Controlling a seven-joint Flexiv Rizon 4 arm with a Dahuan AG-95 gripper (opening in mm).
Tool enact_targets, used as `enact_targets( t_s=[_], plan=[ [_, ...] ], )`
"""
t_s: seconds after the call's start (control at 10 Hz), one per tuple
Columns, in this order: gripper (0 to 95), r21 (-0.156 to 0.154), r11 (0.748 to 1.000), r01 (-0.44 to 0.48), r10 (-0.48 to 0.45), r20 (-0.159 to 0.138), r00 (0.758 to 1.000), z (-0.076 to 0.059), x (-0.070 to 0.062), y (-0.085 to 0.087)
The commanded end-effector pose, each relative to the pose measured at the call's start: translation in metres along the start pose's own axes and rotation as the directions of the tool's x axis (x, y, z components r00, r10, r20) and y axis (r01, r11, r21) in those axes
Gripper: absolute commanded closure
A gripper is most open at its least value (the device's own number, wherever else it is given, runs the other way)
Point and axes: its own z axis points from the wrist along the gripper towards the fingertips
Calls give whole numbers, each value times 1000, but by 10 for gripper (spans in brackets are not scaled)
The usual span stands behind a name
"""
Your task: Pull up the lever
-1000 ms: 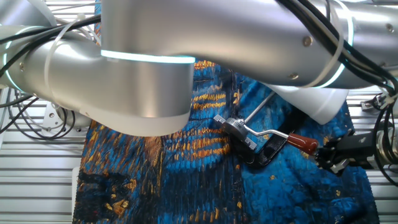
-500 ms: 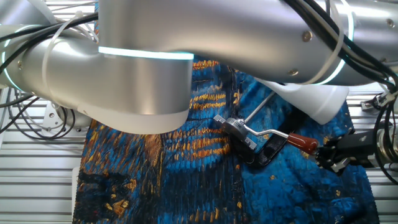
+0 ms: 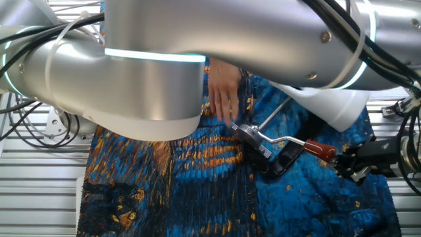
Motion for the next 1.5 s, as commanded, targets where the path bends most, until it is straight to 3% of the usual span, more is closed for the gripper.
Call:
enact_targets(
  t_s=[0.1, 1.5],
  plan=[
    [760, -1, 1000, -4, 4, 6, 1000, -3, -2, -1],
    [760, -4, 999, -32, 32, 18, 999, -27, -31, -6]
  ],
)
